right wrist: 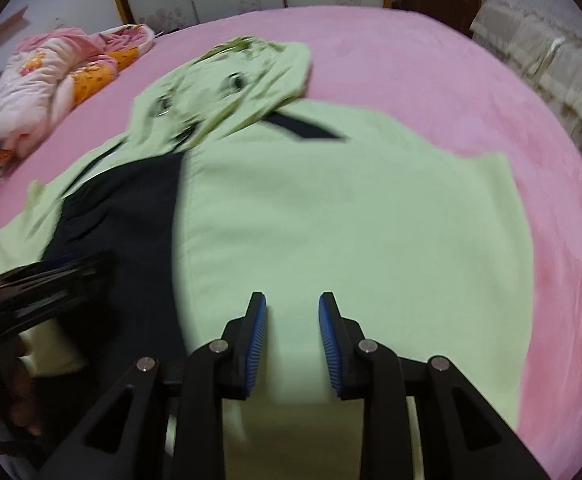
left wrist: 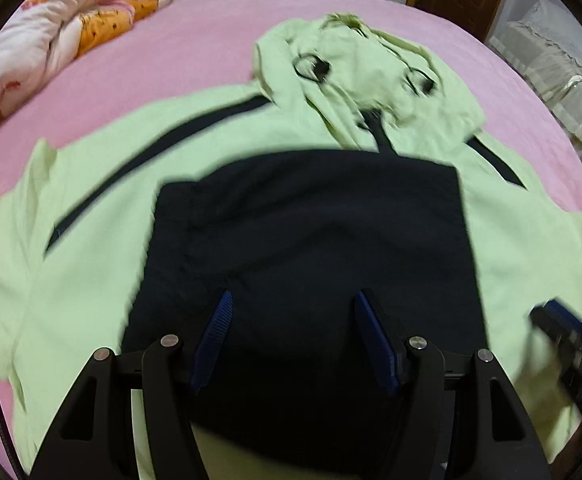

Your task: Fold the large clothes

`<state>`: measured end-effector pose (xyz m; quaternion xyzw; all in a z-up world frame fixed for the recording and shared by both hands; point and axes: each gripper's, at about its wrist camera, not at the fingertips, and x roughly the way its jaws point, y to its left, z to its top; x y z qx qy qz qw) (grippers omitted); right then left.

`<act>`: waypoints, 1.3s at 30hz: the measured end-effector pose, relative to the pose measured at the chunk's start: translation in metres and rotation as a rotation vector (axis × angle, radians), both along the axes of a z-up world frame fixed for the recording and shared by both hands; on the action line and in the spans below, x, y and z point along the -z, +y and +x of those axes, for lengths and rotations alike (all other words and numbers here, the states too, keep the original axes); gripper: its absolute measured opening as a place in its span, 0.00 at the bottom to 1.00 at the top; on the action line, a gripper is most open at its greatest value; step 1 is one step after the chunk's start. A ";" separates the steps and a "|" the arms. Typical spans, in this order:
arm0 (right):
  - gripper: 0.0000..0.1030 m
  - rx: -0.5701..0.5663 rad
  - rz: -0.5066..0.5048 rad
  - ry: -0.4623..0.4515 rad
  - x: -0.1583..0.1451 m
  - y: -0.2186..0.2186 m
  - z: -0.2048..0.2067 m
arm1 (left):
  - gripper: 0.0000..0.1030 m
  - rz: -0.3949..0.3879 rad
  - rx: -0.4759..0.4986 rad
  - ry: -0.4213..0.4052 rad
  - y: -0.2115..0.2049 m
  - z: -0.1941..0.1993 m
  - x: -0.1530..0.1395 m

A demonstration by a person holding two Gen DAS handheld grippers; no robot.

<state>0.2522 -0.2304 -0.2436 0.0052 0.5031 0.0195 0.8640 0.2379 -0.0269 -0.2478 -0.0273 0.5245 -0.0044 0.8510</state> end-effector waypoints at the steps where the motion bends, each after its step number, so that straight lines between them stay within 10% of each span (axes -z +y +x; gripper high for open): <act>1: 0.26 0.019 -0.021 -0.003 0.004 -0.009 0.010 | 0.61 -0.003 0.008 -0.008 0.006 0.005 0.000; 13: 0.16 0.290 -0.015 -0.023 0.002 -0.121 0.036 | 0.58 -0.042 0.072 0.009 0.012 0.018 -0.006; 39: 0.18 0.097 0.209 0.157 -0.010 0.022 -0.059 | 0.68 -0.124 0.039 0.172 0.029 -0.067 -0.033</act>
